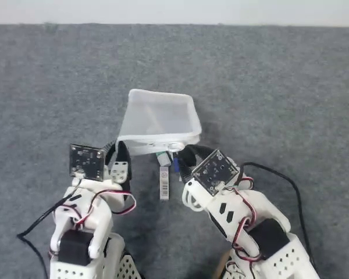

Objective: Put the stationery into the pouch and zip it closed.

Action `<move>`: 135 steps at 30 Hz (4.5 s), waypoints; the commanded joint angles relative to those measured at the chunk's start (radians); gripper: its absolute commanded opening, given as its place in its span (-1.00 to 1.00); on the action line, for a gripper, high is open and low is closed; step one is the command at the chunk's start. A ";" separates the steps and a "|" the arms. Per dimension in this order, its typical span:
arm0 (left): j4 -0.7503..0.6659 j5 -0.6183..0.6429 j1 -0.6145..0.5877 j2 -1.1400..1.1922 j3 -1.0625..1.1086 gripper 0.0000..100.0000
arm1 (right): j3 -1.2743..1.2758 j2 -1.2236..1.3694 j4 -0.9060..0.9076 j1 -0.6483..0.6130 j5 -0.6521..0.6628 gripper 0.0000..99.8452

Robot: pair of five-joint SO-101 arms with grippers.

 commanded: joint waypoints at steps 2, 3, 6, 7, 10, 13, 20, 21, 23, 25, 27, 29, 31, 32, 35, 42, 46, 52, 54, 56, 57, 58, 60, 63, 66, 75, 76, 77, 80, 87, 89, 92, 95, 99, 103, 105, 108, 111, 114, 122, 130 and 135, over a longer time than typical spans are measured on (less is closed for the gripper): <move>0.005 -0.003 -0.086 -0.012 -0.068 -0.98 | -0.018 -0.028 -0.019 0.035 0.000 -0.99; 0.005 -0.005 -0.087 -0.012 -0.068 -0.98 | -0.018 -0.028 -0.019 0.047 0.000 -0.99; 0.005 -0.005 -0.089 -0.012 -0.068 -0.98 | -0.018 -0.028 -0.041 0.101 -0.037 -0.99; 0.005 -0.005 -0.089 -0.012 -0.068 -0.98 | -0.018 -0.028 -0.048 0.120 -0.052 -0.99; 0.005 -0.003 -0.091 -0.012 -0.070 -0.98 | -0.018 -0.028 -0.062 0.171 -0.074 -0.99; 0.005 -0.003 -0.091 -0.014 -0.070 -0.98 | -0.018 -0.028 -0.062 0.177 -0.075 -0.99; 0.006 -0.005 -0.091 -0.014 -0.070 -0.97 | -0.017 -0.028 -0.061 0.177 -0.075 -0.99; 0.006 -0.005 -0.091 -0.014 -0.070 -0.97 | -0.015 -0.028 -0.059 0.177 -0.075 -0.99; 0.006 -0.003 -0.091 -0.014 -0.070 -0.87 | -0.015 -0.028 -0.056 0.177 -0.075 -0.99; 0.008 0.011 -0.091 -0.014 -0.068 -0.70 | -0.014 -0.028 -0.054 0.177 -0.075 -0.99; 0.008 0.068 -0.101 -0.014 -0.067 -0.59 | -0.014 -0.028 -0.053 0.176 -0.074 -0.99; 0.002 0.087 -0.144 -0.014 -0.068 -0.58 | -0.014 -0.028 -0.053 0.176 -0.074 -0.99; 0.000 0.087 -0.169 -0.011 -0.068 -0.58 | -0.012 -0.028 -0.053 0.170 -0.071 -0.99; 0.000 0.087 -0.169 -0.009 -0.068 -0.57 | -0.012 -0.028 -0.051 0.159 -0.071 -0.99; -0.002 0.087 -0.167 -0.006 -0.061 -0.57 | -0.012 -0.028 -0.041 0.131 -0.069 -0.99; -0.061 0.038 -0.137 -0.005 -0.005 -0.58 | -0.012 -0.030 -0.038 0.128 -0.068 -0.99; -0.069 0.037 -0.137 0.029 -0.007 -0.58 | -0.012 -0.030 -0.038 0.128 -0.068 -0.99; -0.133 0.015 -0.137 0.391 -0.131 -0.58 | -0.011 -0.030 -0.038 0.128 -0.068 -0.99; -0.135 0.017 -0.140 0.528 -0.197 -0.58 | -0.011 -0.030 -0.038 0.128 -0.068 -0.99; -0.135 0.032 -0.143 0.632 -0.254 -0.64 | -0.011 -0.028 -0.038 0.128 -0.068 -0.99; -0.135 0.038 -0.143 0.666 -0.275 -0.69 | -0.011 -0.025 -0.038 0.128 -0.068 -0.99; -0.135 0.040 -0.143 0.692 -0.294 -0.75 | -0.011 -0.024 -0.038 0.128 -0.068 -0.99; -0.135 0.041 -0.143 0.707 -0.312 -0.85 | -0.011 -0.019 -0.038 0.128 -0.068 -0.99; -0.133 0.041 -0.144 0.686 -0.315 -0.99 | -0.011 -0.018 -0.038 0.128 -0.068 -0.99; -0.127 0.038 -0.144 0.647 -0.308 -0.98 | -0.009 -0.018 -0.036 0.124 -0.066 -0.99; -0.095 0.041 -0.186 0.512 -0.272 -0.98 | -0.018 -0.018 0.033 0.127 -0.066 -0.61; -0.097 0.043 -0.210 0.500 -0.269 -0.98 | -0.018 -0.018 0.039 0.127 -0.066 -0.58; -0.097 0.044 -0.233 0.491 -0.269 -0.98 | -0.018 -0.018 0.039 0.127 -0.066 -0.58; -0.095 0.044 -0.269 0.477 -0.269 -0.98 | -0.018 -0.018 0.039 0.127 -0.064 -0.58; -0.094 0.091 -0.347 0.470 -0.271 -0.98 | -0.015 -0.016 0.041 0.127 -0.038 -0.61; -0.097 0.097 -0.368 0.470 -0.271 -0.98 | -0.015 -0.016 0.041 0.127 -0.038 -0.63; -0.097 0.097 -0.374 0.470 -0.271 -0.98 | -0.018 0.005 0.041 0.127 -0.038 -0.65; -0.095 0.097 -0.379 0.470 -0.271 -0.98 | -0.055 0.094 0.039 0.127 -0.038 -0.66; -0.094 0.097 -0.379 0.470 -0.268 -0.98 | -0.135 0.288 0.035 0.127 -0.041 -0.66; -0.094 0.098 -0.379 0.470 -0.265 -0.98 | -0.215 0.472 0.028 0.127 -0.048 -0.67; -0.094 0.098 -0.379 0.470 -0.265 -0.98 | -0.250 0.545 0.027 0.128 -0.049 -0.71; -0.094 0.098 -0.379 0.470 -0.265 -0.98 | -0.272 0.639 -0.033 0.156 -0.074 -0.73; -0.094 0.098 -0.379 0.470 -0.265 -0.98 | -0.307 0.725 -0.074 0.199 -0.107 -0.73; -0.092 0.098 -0.381 0.470 -0.265 -0.98 | -0.397 0.829 -0.044 0.208 -0.118 -0.73; -0.092 0.098 -0.411 0.470 -0.262 -0.98 | -0.664 1.171 -0.016 0.205 -0.279 -0.73; -0.092 0.098 -0.411 0.470 -0.254 -0.98 | -0.890 1.455 -0.018 0.191 -0.324 -0.73; -0.094 0.098 -0.413 0.470 -0.254 -0.98 | -1.002 1.592 0.005 0.194 -0.463 -0.73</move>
